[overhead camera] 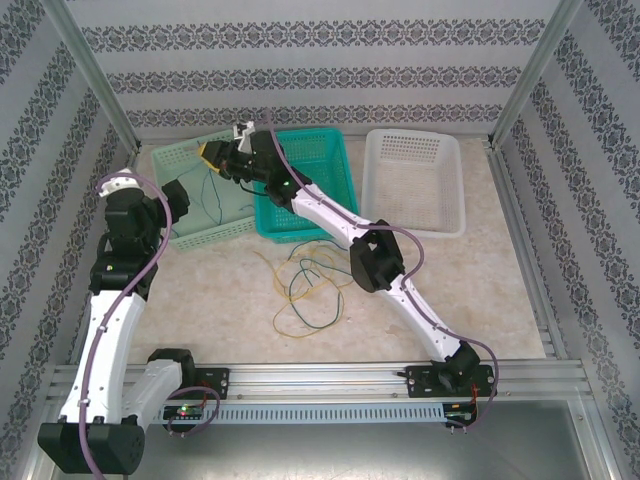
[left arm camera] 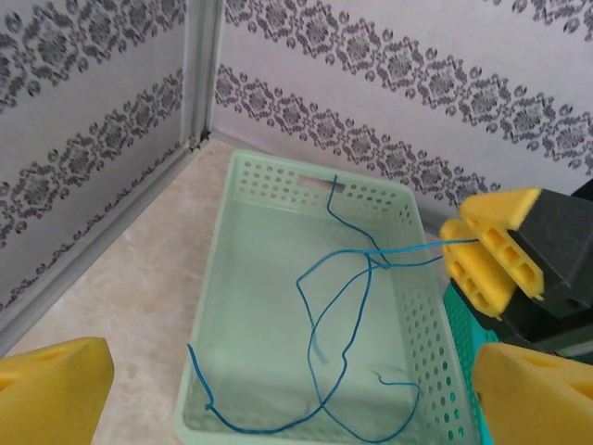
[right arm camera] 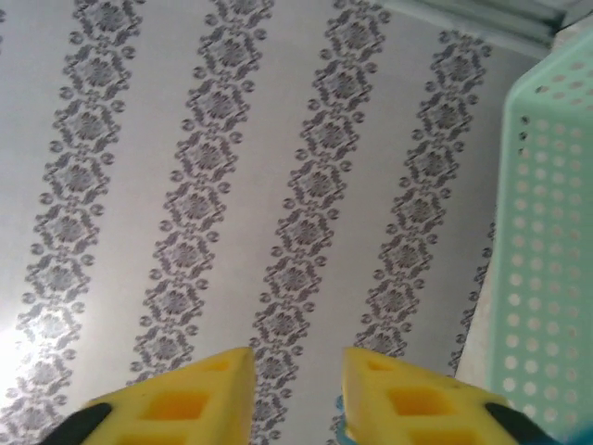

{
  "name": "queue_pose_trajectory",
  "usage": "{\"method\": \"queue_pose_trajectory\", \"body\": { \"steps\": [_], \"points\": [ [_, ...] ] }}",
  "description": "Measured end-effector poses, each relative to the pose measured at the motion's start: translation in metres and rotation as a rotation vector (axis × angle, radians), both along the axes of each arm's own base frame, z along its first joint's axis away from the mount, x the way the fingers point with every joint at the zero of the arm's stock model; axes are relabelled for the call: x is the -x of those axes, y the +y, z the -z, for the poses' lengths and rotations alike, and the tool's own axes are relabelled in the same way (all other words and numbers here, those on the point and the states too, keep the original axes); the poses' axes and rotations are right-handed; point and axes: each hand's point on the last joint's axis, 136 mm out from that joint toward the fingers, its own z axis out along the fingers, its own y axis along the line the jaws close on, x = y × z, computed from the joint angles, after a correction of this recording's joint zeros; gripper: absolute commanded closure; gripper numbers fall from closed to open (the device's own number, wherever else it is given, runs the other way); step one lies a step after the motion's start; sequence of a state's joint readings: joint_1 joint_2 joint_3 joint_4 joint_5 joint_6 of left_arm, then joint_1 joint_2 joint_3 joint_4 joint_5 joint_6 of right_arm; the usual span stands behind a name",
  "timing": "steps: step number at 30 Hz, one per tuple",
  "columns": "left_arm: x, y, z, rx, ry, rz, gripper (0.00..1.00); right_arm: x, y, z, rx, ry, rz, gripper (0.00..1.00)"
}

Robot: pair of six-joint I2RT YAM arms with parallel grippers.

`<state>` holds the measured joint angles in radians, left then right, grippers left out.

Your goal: Untangle the cables

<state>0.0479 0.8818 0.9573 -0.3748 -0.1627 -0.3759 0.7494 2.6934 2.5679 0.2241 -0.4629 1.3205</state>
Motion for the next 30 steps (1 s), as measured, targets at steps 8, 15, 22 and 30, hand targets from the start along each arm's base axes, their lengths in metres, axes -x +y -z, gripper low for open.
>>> {"method": "queue_pose_trajectory", "body": {
  "steps": [8, 15, 22, 30],
  "points": [
    [-0.01, -0.009, 0.016, 0.027, 0.05, 0.054, 0.0, -0.017, 0.001, 0.055, 0.048, 0.127, 0.063, 0.02],
    [-0.015, -0.019, 0.023, 0.058, 0.068, 0.104, 0.0, -0.015, 0.003, 0.054, 0.043, 0.15, 0.049, 0.02],
    [-0.011, -0.026, 0.021, 0.077, 0.057, 0.139, 0.0, -0.012, 0.004, 0.04, 0.024, 0.144, 0.033, 0.02],
    [-0.009, -0.046, 0.07, 0.158, 0.164, 0.237, 0.11, -0.009, 0.003, 0.057, 0.076, 0.194, 0.03, 0.02]
  ]
}}
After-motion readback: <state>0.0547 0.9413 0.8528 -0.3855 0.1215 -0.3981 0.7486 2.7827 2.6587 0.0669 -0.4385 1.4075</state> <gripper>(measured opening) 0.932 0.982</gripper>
